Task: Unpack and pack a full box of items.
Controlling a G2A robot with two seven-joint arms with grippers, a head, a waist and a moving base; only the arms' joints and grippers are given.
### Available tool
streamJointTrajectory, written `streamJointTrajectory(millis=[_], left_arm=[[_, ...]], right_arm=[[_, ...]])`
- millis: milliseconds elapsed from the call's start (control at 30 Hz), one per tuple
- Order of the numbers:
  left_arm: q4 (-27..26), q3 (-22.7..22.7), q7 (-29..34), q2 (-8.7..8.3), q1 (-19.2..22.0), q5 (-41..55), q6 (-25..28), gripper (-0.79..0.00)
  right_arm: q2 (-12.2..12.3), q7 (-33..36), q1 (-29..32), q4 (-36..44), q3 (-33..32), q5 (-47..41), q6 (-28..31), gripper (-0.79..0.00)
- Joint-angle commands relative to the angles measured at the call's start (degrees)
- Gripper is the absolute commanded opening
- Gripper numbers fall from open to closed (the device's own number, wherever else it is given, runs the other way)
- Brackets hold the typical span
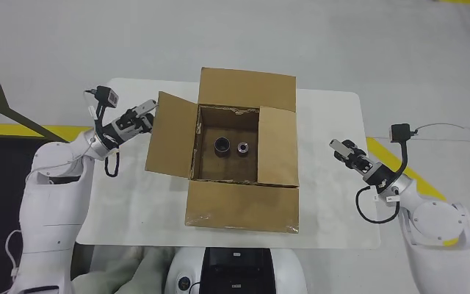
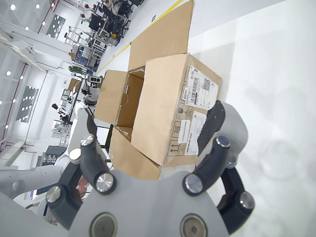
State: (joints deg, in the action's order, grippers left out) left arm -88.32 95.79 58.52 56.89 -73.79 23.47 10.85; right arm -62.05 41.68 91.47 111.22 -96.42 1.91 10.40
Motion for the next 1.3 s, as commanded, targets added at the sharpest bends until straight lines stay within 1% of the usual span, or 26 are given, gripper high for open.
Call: streamJointTrajectory(millis=[0,233,400,633,800,1033,1133,1267], left_arm=[[-0.2,-0.8,0.6,0.04,0.7,0.9,-0.2,0.000],[1.1,-4.0,1.6,0.37,5.2,5.2,-1.1,0.000],[0.8,-6.7,1.6,0.75,8.2,7.8,-1.8,0.000],[0.9,-13.5,1.6,1.64,12.4,7.8,-2.4,0.000],[1.3,-18.0,1.6,2.30,14.7,7.0,-2.4,0.000],[0.9,-22.9,2.1,2.92,16.0,4.1,-2.1,0.000],[0.3,-24.1,2.5,3.00,16.0,2.4,-1.9,0.000],[-1.2,-25.1,3.2,2.85,15.8,-2.4,-0.5,0.000]], right_arm=[[0.0,0.0,0.0,0.0,0.0,0.0,0.0,0.000],[0.0,0.0,0.0,0.0,0.0,0.0,0.0,0.000],[0.0,0.0,0.0,0.0,0.0,0.0,0.0,0.000],[0.0,0.0,0.0,0.0,0.0,0.0,0.0,0.000],[0.0,0.0,0.0,0.0,0.0,0.0,0.0,0.000],[0.0,0.0,0.0,0.0,0.0,0.0,0.0,0.000],[0.0,0.0,0.0,0.0,0.0,0.0,0.0,0.000],[0.0,0.0,0.0,0.0,0.0,0.0,0.0,0.000]])
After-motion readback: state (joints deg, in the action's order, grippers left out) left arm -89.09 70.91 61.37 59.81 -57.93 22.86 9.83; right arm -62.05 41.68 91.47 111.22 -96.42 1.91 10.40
